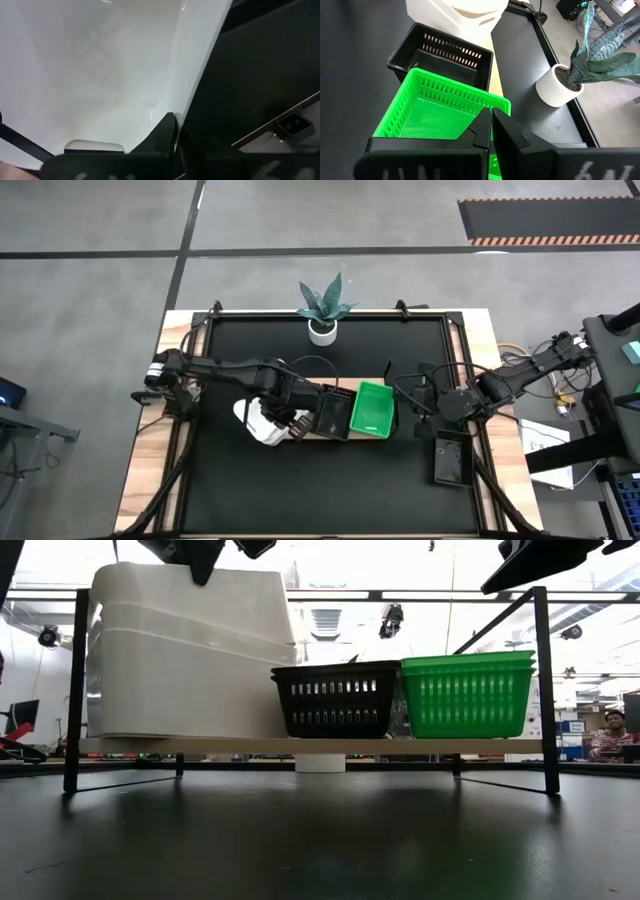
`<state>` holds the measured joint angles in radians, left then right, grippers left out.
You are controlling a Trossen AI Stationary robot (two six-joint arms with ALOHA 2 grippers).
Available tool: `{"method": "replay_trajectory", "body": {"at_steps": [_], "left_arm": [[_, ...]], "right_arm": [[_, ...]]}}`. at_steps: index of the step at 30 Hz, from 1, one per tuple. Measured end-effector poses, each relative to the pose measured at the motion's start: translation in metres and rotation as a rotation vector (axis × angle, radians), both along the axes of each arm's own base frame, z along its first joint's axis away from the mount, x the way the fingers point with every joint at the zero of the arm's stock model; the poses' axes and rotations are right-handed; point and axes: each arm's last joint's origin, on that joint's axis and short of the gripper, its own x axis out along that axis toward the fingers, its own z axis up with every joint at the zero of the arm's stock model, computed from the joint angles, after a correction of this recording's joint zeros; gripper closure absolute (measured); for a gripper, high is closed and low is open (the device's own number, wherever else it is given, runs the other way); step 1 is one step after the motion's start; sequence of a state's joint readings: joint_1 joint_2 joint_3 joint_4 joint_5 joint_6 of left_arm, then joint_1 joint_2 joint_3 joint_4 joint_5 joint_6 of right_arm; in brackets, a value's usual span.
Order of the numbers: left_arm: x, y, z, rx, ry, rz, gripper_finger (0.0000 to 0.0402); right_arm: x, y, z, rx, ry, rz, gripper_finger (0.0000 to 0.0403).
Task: Stack baskets on shelf by color
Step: Stack the white bin on top of the other white bins on the shelf
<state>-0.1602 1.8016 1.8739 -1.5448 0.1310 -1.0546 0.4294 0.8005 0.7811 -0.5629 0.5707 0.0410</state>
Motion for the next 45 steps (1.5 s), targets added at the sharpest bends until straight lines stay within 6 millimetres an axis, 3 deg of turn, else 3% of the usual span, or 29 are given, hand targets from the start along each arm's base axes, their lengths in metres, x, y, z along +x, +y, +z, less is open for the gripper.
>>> {"method": "replay_trajectory", "body": {"at_steps": [12, 20, 26, 34, 38, 45], "left_arm": [[0.012, 0.006, -0.019, -0.019, -0.027, 0.005, 0.0401], [0.032, 0.017, -0.017, -0.004, -0.217, 0.055, 0.0401], [0.033, 0.026, -0.014, 0.024, -0.25, 0.058, 0.0391], [0.022, 0.026, 0.003, 0.018, -0.312, -0.028, 0.0311], [0.01, 0.019, 0.019, 0.027, -0.376, -0.119, 0.0284], [-0.028, -0.029, 0.051, 0.422, -0.559, -0.338, 0.0276]], "right_arm": [[0.0, 0.0, 0.0, -0.006, 0.002, 0.004, 0.0394], [0.0, 0.0, 0.0, -0.006, 0.002, 0.004, 0.0394], [0.0, 0.0, 0.0, -0.006, 0.002, 0.004, 0.0394], [0.0, 0.0, 0.001, -0.001, -0.007, 0.004, 0.0394], [0.006, 0.003, 0.008, 0.082, -0.111, -0.019, 0.0392], [0.028, 0.009, 0.021, 0.146, -0.302, -0.02, 0.0339]]}}
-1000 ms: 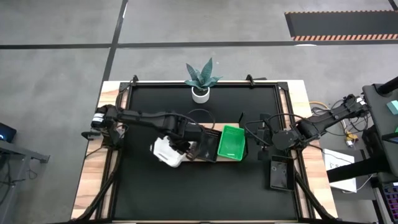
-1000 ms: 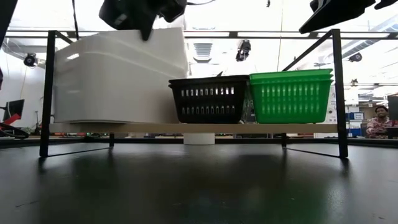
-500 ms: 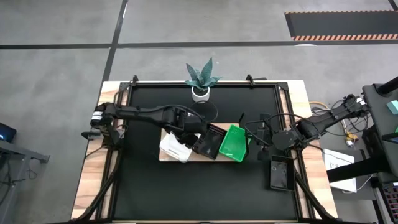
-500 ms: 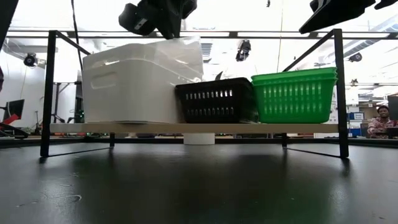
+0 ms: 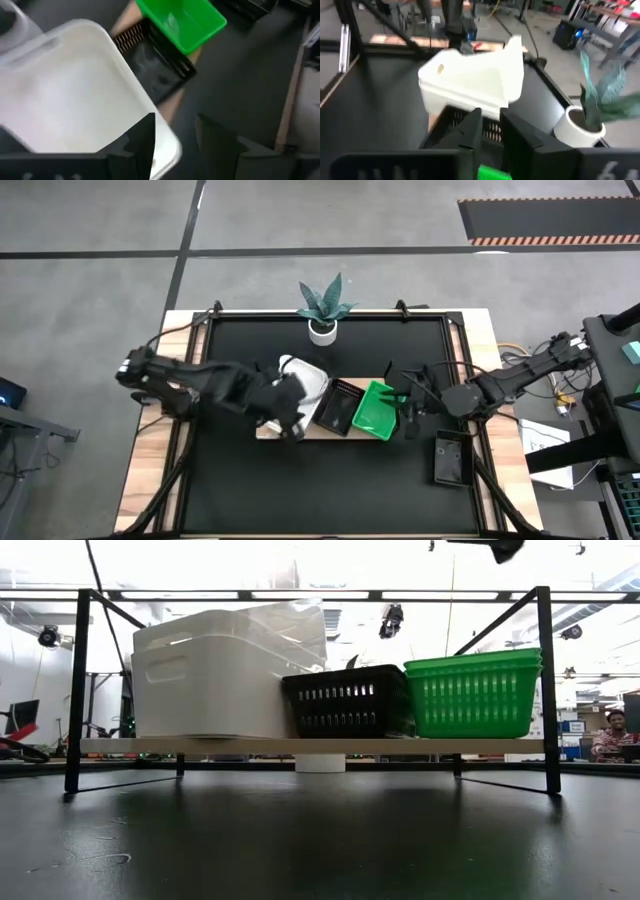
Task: Stack baskets on shelf by color
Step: Stack the white bin on top of the other white bins on the shelf
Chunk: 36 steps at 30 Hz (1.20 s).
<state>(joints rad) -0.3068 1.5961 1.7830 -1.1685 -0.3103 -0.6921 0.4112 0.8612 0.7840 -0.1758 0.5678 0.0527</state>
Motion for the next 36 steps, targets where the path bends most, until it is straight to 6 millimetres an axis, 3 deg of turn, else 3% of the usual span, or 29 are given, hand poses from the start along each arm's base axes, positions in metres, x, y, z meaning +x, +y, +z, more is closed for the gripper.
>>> {"method": "replay_trajectory", "body": {"at_steps": [3, 6, 10, 16, 24, 36], "left_arm": [[-0.014, -0.025, -0.005, 0.196, -0.057, -0.055, 0.0276], [-0.027, -0.048, -0.022, 0.353, -0.071, -0.134, 0.0276], [-0.034, -0.061, -0.048, 0.428, -0.053, -0.206, 0.0276], [-0.04, -0.057, -0.076, 0.498, 0.007, -0.209, 0.0276], [-0.061, -0.048, -0.089, 0.546, -0.009, -0.194, 0.0276], [-0.1, -0.034, -0.077, 0.603, -0.149, -0.137, 0.0276]], "right_arm": [[0.018, -0.002, 0.01, -0.01, -0.018, -0.035, 0.0302], [0.042, -0.008, 0.023, -0.029, -0.008, -0.084, 0.0265], [0.079, -0.023, 0.038, -0.025, 0.077, -0.06, 0.0226], [0.132, -0.05, 0.056, 0.026, 0.205, -0.029, 0.0197], [0.19, -0.08, 0.046, 0.055, 0.348, -0.104, 0.0195], [0.23, -0.106, 0.033, 0.162, 0.474, -0.198, 0.0195]]}}
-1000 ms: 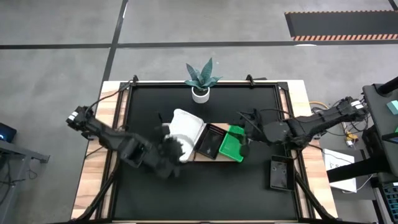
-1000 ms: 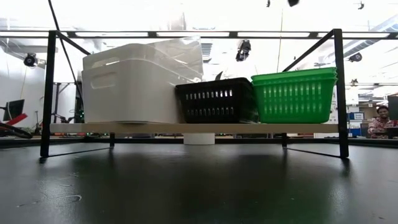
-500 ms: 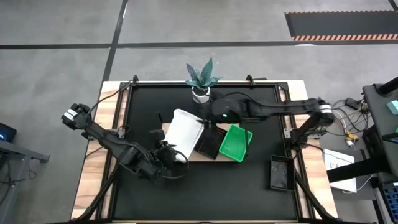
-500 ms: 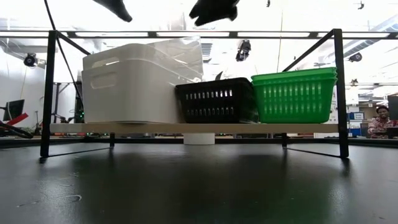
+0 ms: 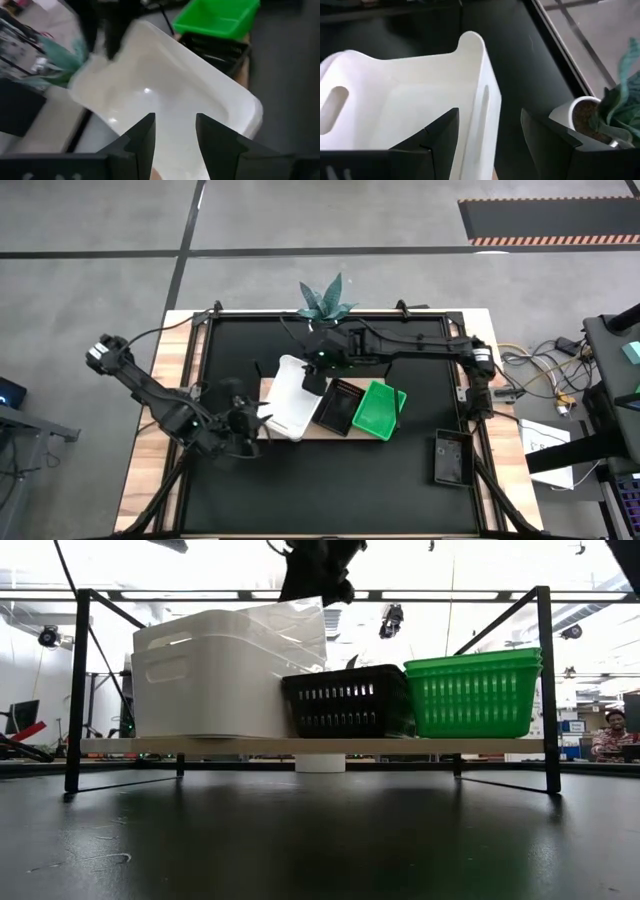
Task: Stack baskets on shelf by color
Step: Stack the white bin on top of the other white bins on the shelf
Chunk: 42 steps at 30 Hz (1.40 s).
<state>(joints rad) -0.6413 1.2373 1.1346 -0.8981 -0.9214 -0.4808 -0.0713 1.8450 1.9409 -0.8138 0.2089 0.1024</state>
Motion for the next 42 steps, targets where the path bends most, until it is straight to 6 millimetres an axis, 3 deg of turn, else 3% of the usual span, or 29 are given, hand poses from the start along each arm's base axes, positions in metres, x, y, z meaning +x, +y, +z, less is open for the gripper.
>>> {"method": "replay_trajectory", "body": {"at_steps": [9, 24, 34, 38, 42], "left_arm": [[-0.016, 0.009, -0.008, 0.059, -0.014, 0.005, 0.0276], [-0.022, 0.015, -0.009, 0.096, -0.028, 0.016, 0.0276], [-0.023, 0.015, -0.01, 0.096, -0.026, 0.014, 0.0276], [-0.022, 0.015, -0.01, 0.094, -0.028, 0.015, 0.0276], [-0.022, 0.015, -0.01, 0.094, -0.029, 0.016, 0.0276]], "right_arm": [[0.008, -0.001, -0.014, 0.014, 0.061, -0.011, 0.0213], [0.009, -0.002, -0.013, 0.078, 0.022, -0.092, 0.0388], [0.006, -0.009, 0.009, 0.105, -0.023, -0.107, 0.0392], [0.004, -0.021, 0.022, 0.235, -0.071, -0.07, 0.0394], [0.002, -0.033, 0.022, 0.295, -0.086, -0.104, 0.0394]]}}
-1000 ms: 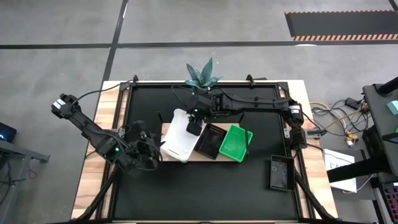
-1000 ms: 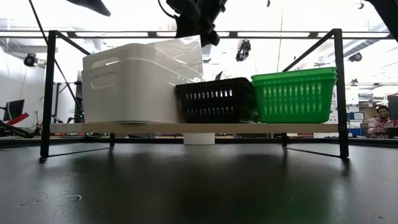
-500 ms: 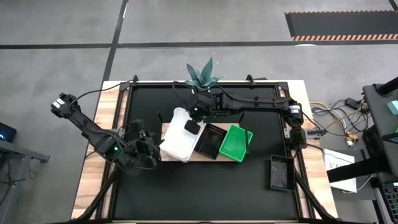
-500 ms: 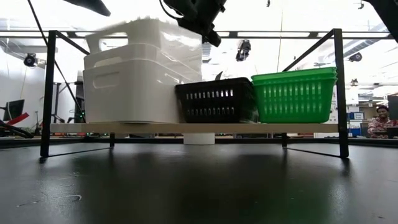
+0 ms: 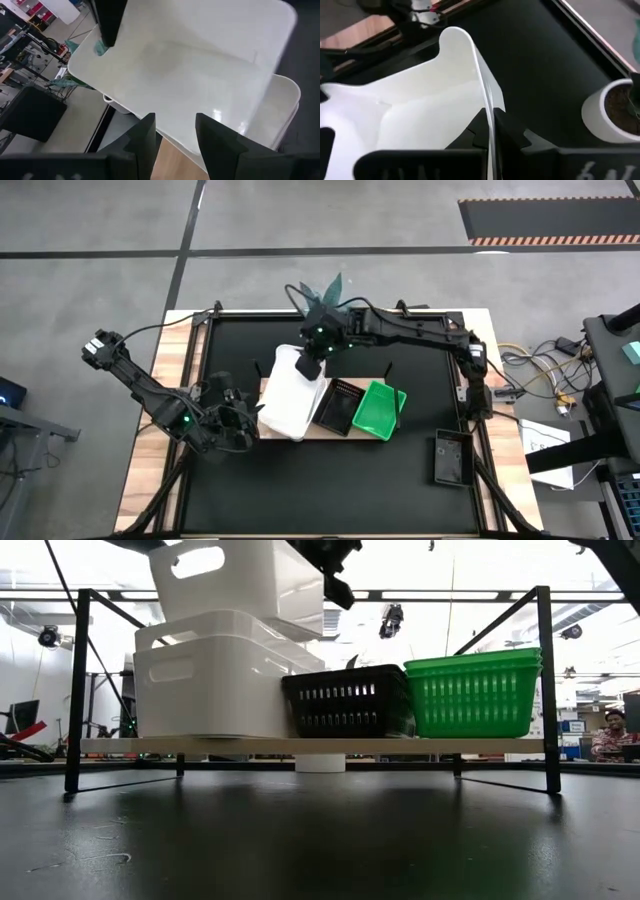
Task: Stack baskets on shelf by color
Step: Stack the white bin on top of the other white bins on the shelf
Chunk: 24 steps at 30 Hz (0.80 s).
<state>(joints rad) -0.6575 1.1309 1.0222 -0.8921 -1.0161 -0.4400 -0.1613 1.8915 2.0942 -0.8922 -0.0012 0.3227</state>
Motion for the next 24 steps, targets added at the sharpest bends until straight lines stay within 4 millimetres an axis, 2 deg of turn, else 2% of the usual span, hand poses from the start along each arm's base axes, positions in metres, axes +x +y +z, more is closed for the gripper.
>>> {"method": "replay_trajectory", "body": {"at_steps": [6, 11, 16, 24], "left_arm": [[0.0, 0.0, 0.0, 0.001, 0.002, -0.001, 0.0276], [0.0, 0.0, -0.001, 0.003, 0.004, -0.001, 0.0276], [0.0, 0.0, -0.001, 0.004, 0.005, -0.001, 0.0276], [-0.001, 0.001, -0.005, 0.016, 0.018, -0.001, 0.0276]], "right_arm": [[0.0, -0.006, -0.015, 0.083, 0.034, -0.048, 0.0394], [0.001, -0.004, -0.016, 0.132, 0.024, -0.098, 0.0394], [0.003, 0.0, -0.019, 0.126, 0.008, -0.126, 0.0394], [0.004, 0.0, -0.04, 0.112, 0.053, -0.145, 0.0394]]}}
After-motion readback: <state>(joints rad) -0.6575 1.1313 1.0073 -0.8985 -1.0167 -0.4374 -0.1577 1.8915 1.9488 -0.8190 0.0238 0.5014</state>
